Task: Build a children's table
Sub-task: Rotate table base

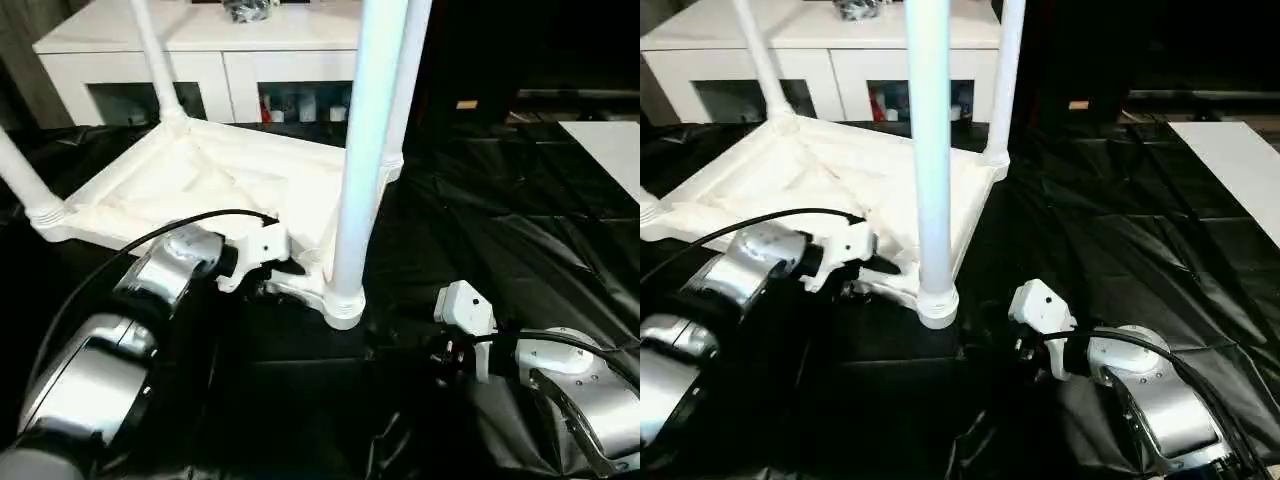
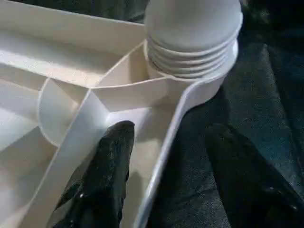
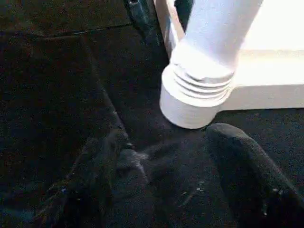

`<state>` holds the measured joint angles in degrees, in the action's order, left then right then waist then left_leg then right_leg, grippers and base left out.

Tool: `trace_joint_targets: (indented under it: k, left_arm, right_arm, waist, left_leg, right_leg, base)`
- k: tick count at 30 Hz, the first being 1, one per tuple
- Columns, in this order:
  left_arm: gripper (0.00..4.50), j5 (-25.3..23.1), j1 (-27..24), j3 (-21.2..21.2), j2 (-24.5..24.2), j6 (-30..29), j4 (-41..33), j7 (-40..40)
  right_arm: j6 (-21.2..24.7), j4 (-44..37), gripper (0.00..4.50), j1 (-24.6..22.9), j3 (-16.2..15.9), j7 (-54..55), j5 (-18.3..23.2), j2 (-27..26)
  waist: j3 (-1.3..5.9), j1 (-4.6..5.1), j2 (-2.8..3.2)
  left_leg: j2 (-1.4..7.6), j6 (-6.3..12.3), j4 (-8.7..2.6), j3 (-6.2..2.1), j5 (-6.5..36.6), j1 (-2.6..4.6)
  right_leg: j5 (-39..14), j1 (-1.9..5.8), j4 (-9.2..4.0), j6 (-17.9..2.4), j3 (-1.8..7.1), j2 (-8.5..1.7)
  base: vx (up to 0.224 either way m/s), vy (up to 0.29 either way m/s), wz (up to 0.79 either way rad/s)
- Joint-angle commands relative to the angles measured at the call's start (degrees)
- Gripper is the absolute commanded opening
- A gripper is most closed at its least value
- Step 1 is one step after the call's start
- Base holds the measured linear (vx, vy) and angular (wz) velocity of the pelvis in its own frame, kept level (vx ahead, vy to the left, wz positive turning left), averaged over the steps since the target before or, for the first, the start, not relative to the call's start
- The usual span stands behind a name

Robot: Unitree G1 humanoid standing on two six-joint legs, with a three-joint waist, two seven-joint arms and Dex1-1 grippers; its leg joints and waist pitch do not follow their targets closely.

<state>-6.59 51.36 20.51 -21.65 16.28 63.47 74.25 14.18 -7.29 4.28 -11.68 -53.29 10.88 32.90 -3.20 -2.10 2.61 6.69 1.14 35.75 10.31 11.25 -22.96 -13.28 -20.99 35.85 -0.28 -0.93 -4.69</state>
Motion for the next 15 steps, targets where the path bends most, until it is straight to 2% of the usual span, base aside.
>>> trace_joint_targets:
  k: [1,2,4,8,12,13,15]
  left_arm:
    - [2.37,-1.3,1.6,0.6,0.0,1.4,1.1,0.2]
    - [2.28,-1.5,1.9,0.7,0.2,1.6,1.5,-0.2]
    - [2.13,-2.3,2.4,1.0,0.4,2.2,2.5,-1.0]
    - [1.75,-3.6,3.3,1.5,0.8,3.3,4.5,-2.0]
    - [1.45,-4.7,4.1,1.5,1.1,3.7,6.3,-1.8]
    - [1.37,-5.3,4.2,1.8,1.1,3.5,6.6,-1.7]
    - [1.10,-5.4,4.2,1.7,1.2,3.5,6.8,-1.7]
  right_arm:
    - [0.3,-1.8,3.11,-0.3,0.1,-0.3,0.3,0.9]
    - [0.4,-1.9,3.11,-0.4,0.1,-0.3,0.3,0.8]
    - [0.4,-2.2,3.11,-0.7,-0.1,-0.3,0.3,0.8]
    - [0.6,-2.5,3.11,-1.0,-0.3,-0.3,0.3,0.7]
    - [0.7,-2.5,3.11,-1.0,-0.4,-0.5,0.1,0.8]
    - [0.5,-2.4,3.11,-0.9,-0.5,-0.6,0.0,0.8]
    - [0.5,-2.3,3.11,-0.9,-0.5,-0.5,0.0,0.7]
  waist:
    - [3.67,-0.03,-0.07]
    - [3.61,-0.01,0.24]
    - [3.51,0.08,0.02]
    - [3.64,0.05,0.19]
    - [3.68,0.06,0.16]
    - [3.67,0.04,-0.17]
    - [3.62,0.01,-0.04]
  left_leg:
    - [6.72,1.99,-5.68,-2.95,16.9,2.32]
    - [6.70,1.99,-5.71,-2.93,17.1,2.28]
    - [6.71,2.07,-5.74,-2.82,17.5,2.21]
    - [6.76,2.30,-5.72,-2.67,17.2,2.22]
    - [6.83,2.52,-5.79,-2.51,17.2,2.23]
    - [6.87,2.66,-5.78,-2.42,17.2,2.25]
    - [6.90,2.88,-5.81,-2.42,17.0,2.15]
  right_leg:
    - [1.0,1.68,-3.88,-18.1,1.95,-5.22]
    - [0.6,1.59,-3.91,-18.1,1.96,-5.26]
    - [-0.3,1.54,-4.11,-17.9,1.99,-5.31]
    - [-0.3,1.43,-4.13,-17.7,1.96,-5.36]
    - [0.8,1.35,-4.02,-17.8,1.85,-5.37]
    - [1.0,1.32,-4.05,-17.9,1.87,-5.44]
    - [0.6,1.33,-4.10,-17.7,1.88,-5.56]
  base:
    - [0.000,0.000,0.00]
    - [0.000,0.000,0.00]
    - [0.000,0.000,0.00]
    - [0.000,0.000,0.00]
    - [0.000,0.000,0.00]
    - [0.000,0.000,0.00]
    - [0.000,0.000,0.00]
